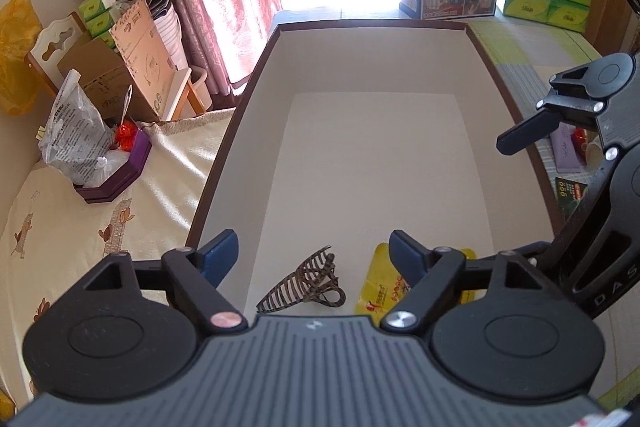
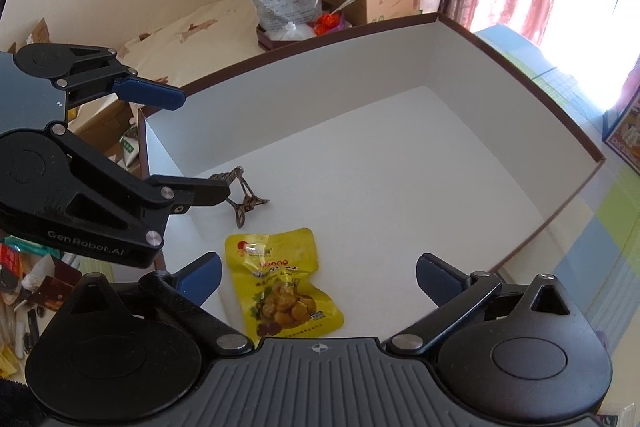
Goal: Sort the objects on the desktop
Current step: 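Withdraw both tools from the box back toward the table items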
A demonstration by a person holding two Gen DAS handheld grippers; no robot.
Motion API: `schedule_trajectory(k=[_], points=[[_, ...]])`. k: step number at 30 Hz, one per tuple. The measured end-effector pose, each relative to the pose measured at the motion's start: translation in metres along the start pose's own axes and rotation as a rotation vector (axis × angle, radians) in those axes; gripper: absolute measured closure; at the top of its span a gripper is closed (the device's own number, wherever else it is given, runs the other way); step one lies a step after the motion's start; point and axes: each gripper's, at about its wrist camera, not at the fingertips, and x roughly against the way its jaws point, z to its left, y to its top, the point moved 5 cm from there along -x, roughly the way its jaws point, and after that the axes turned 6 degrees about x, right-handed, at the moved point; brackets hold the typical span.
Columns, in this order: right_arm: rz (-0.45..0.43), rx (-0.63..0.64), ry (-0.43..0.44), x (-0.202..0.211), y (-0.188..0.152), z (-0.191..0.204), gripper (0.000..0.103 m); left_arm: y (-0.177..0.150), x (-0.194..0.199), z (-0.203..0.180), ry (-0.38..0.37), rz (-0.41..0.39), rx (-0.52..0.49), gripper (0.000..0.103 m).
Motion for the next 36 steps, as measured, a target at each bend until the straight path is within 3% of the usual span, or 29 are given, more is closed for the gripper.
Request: schedule_trajectory(k=[3,23,36], points=[[-0.016,0.003,-0.022,0.008,0.0,0.001,0.002,0.001,0.005,-0.003,0.002,-0.005,-0.01,0.018],[-0.122,-0.038,-0.029,0.059,-0.018,0.014,0.002,-0.004,0.05,-0.021,0.024,-0.048,-0.005,0.015],[-0.223,-0.08,-0.012,0.117,-0.051,0.027,0.002,-0.016,0.087,-0.046,0.033,-0.078,0.04,0.015]])
